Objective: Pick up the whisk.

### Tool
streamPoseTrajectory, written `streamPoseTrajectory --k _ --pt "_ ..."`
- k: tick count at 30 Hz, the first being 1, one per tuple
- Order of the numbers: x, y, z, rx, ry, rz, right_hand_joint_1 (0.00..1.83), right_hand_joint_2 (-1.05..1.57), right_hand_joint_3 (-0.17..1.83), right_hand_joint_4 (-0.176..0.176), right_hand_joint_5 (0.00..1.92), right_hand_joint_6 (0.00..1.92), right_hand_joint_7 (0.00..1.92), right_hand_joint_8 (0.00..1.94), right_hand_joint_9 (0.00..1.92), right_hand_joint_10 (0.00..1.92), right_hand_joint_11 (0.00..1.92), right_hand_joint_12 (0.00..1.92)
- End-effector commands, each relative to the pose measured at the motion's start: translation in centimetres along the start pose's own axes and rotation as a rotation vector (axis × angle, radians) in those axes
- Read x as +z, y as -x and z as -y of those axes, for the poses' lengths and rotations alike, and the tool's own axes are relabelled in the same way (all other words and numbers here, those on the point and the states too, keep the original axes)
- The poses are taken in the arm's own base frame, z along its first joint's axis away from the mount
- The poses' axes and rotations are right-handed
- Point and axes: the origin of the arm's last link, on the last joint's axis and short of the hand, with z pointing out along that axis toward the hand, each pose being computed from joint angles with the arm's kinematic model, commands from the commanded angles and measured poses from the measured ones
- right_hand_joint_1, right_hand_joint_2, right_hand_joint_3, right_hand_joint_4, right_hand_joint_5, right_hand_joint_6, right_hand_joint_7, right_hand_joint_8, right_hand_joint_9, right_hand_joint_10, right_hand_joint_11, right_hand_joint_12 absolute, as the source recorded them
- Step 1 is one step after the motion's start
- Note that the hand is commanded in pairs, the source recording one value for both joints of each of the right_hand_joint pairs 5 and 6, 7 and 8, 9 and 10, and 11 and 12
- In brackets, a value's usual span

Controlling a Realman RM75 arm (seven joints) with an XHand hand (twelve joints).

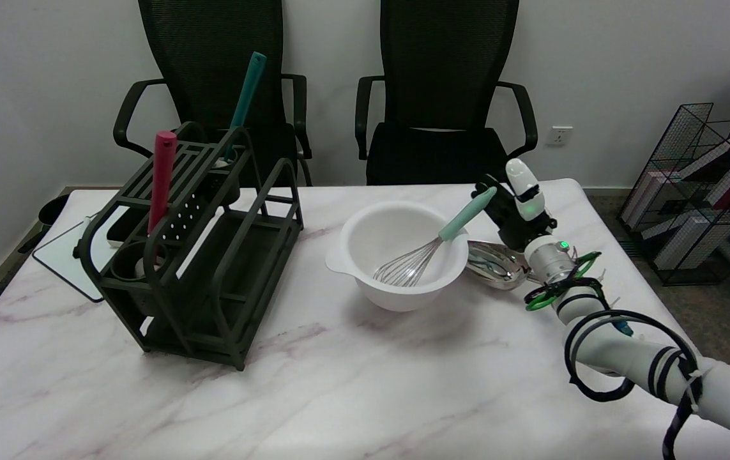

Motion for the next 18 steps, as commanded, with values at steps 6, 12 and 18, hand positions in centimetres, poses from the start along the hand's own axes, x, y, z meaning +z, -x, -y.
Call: streamPoseTrajectory --k 6,12,18 --pt "1.3 2.8 -1.7 0.095 0.023 0.034 0.9 -0.1 0.67 0.0 0.08 0.08 0.41 0.41 0.4 0.4 0.39 0.39" --pt "1.5 3.2 -1.6 0.108 0.015 0.035 0.9 -0.09 0.67 0.0 0.11 0.11 0.41 0.41 0.41 0.41 0.39 0.39" --pt "1.6 3.7 -1.3 0.122 -0.012 0.039 0.9 -0.05 0.66 0.0 0.15 0.15 0.43 0.43 0.42 0.42 0.4 0.4"
